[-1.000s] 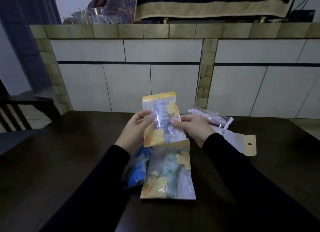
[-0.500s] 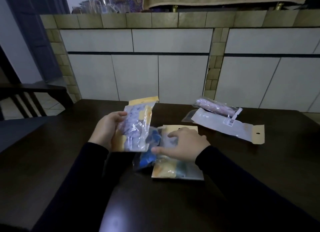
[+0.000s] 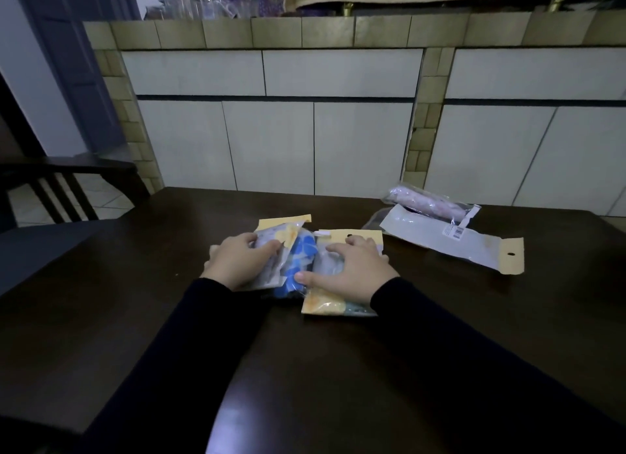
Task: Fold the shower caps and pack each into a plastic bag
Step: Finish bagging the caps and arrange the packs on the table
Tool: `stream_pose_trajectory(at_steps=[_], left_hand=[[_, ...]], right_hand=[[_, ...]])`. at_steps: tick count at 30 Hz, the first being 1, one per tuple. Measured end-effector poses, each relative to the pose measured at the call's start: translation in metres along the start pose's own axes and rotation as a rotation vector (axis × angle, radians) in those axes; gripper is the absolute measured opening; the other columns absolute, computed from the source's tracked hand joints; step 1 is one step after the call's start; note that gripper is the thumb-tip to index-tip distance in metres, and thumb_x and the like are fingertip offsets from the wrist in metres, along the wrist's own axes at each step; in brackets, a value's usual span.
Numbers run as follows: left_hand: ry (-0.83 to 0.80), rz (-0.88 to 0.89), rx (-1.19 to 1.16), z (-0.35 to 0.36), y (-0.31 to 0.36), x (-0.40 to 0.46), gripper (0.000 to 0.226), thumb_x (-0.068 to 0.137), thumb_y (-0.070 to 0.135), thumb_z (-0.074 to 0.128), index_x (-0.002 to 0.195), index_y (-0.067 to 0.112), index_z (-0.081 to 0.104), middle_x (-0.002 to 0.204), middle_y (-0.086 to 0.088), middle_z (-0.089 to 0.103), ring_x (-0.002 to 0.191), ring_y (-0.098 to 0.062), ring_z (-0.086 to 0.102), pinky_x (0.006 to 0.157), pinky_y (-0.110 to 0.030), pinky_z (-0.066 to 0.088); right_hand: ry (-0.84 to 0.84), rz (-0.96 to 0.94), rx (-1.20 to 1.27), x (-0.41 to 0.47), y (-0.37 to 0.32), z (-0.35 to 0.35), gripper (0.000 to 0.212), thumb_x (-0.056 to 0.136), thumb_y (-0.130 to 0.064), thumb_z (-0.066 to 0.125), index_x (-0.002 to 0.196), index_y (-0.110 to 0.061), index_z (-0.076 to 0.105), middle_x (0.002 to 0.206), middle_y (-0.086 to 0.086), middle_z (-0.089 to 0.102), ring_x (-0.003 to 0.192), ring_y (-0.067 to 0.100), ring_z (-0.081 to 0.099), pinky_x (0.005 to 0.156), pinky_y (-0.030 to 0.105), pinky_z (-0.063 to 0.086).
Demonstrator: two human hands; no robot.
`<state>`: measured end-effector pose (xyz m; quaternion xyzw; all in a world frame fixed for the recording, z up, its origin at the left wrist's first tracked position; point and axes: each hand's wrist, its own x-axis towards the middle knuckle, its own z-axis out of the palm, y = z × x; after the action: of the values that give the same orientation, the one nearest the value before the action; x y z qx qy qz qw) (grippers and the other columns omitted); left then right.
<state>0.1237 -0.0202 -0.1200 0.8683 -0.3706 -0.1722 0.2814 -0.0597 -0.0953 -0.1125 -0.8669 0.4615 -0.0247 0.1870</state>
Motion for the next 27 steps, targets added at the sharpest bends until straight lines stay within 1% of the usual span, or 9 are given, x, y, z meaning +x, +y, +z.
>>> stream_pose_trajectory(at_steps=[6, 11, 14, 16, 18, 20, 22, 23, 27], left_hand=[[0.022, -0.054, 0.166, -0.006, 0.016, -0.001, 0.050, 0.091, 0.052, 0.038, 0.131, 0.024, 0.049, 0.134, -0.007, 0.051, 0.124, -0.032, 0.036, 0.098, -0.045, 0.029], [0.114, 0.082, 0.145, -0.005, 0.034, -0.010, 0.055, 0.094, 0.043, 0.039, 0.147, 0.028, 0.031, 0.154, -0.002, 0.028, 0.138, -0.029, 0.024, 0.108, -0.050, 0.019], [0.210, 0.267, 0.021, 0.004, 0.062, -0.014, 0.052, 0.092, 0.042, 0.048, 0.141, 0.028, 0.043, 0.148, 0.000, 0.041, 0.135, -0.026, 0.034, 0.110, -0.044, 0.026], [0.154, 0.365, -0.158, 0.014, 0.089, -0.014, 0.050, 0.090, 0.038, 0.055, 0.137, 0.022, 0.050, 0.138, -0.002, 0.053, 0.127, -0.022, 0.046, 0.107, -0.038, 0.036], [0.042, 0.406, -0.345, 0.030, 0.117, -0.013, 0.053, 0.090, 0.037, 0.059, 0.138, 0.017, 0.048, 0.132, -0.002, 0.058, 0.117, -0.018, 0.056, 0.099, -0.034, 0.044], [-0.108, 0.356, -0.528, 0.049, 0.146, -0.007, 0.060, 0.090, 0.038, 0.062, 0.140, 0.012, 0.043, 0.128, -0.004, 0.059, 0.102, -0.015, 0.062, 0.076, -0.026, 0.052], [-0.210, 0.285, -0.603, 0.070, 0.170, 0.007, 0.066, 0.087, 0.036, 0.065, 0.141, 0.008, 0.040, 0.127, -0.009, 0.059, 0.096, -0.018, 0.063, 0.056, -0.020, 0.050], [-0.234, 0.255, -0.603, 0.081, 0.180, 0.017, 0.068, 0.084, 0.036, 0.068, 0.140, 0.008, 0.040, 0.128, -0.010, 0.058, 0.103, -0.021, 0.062, 0.058, -0.023, 0.053], [-0.246, 0.188, -0.610, 0.113, 0.206, 0.054, 0.061, 0.081, 0.028, 0.070, 0.136, 0.016, 0.045, 0.128, -0.008, 0.058, 0.115, -0.023, 0.057, 0.095, -0.040, 0.051]], right_hand=[[0.021, -0.023, -0.014, 0.018, -0.009, 0.003, 0.099, 0.066, -0.090, 0.041, 0.145, -0.031, 0.035, 0.152, 0.006, 0.028, 0.142, 0.032, 0.016, 0.111, 0.053, 0.019], [0.298, -0.088, -0.090, 0.017, -0.003, -0.007, 0.088, 0.075, -0.084, 0.036, 0.138, -0.024, 0.046, 0.148, 0.005, 0.040, 0.140, 0.029, 0.028, 0.112, 0.049, 0.028], [0.431, -0.133, 0.051, 0.019, 0.009, -0.021, 0.064, 0.083, -0.069, 0.048, 0.124, -0.021, 0.059, 0.128, 0.001, 0.056, 0.123, 0.021, 0.048, 0.101, 0.042, 0.040], [0.467, -0.104, 0.108, 0.024, 0.025, -0.032, 0.050, 0.085, -0.057, 0.055, 0.118, -0.020, 0.063, 0.120, 0.000, 0.061, 0.113, 0.019, 0.055, 0.096, 0.039, 0.043], [0.448, -0.045, 0.150, 0.030, 0.046, -0.047, 0.046, 0.084, -0.052, 0.060, 0.116, -0.020, 0.063, 0.113, -0.002, 0.065, 0.107, 0.018, 0.059, 0.090, 0.035, 0.047], [0.422, 0.019, 0.185, 0.038, 0.068, -0.063, 0.041, 0.084, -0.047, 0.061, 0.115, -0.019, 0.064, 0.108, -0.003, 0.067, 0.103, 0.017, 0.060, 0.082, 0.030, 0.046], [0.435, 0.070, 0.173, 0.051, 0.089, -0.078, 0.033, 0.086, -0.041, 0.059, 0.111, -0.020, 0.066, 0.109, 0.001, 0.067, 0.103, 0.020, 0.060, 0.085, 0.032, 0.049], [0.442, 0.097, 0.165, 0.059, 0.099, -0.085, 0.030, 0.087, -0.039, 0.058, 0.109, -0.020, 0.066, 0.111, 0.003, 0.067, 0.102, 0.021, 0.060, 0.087, 0.036, 0.051], [0.424, 0.146, 0.149, 0.095, 0.130, -0.108, 0.035, 0.085, -0.040, 0.059, 0.110, -0.017, 0.067, 0.112, 0.003, 0.065, 0.104, 0.023, 0.058, 0.088, 0.036, 0.051]])
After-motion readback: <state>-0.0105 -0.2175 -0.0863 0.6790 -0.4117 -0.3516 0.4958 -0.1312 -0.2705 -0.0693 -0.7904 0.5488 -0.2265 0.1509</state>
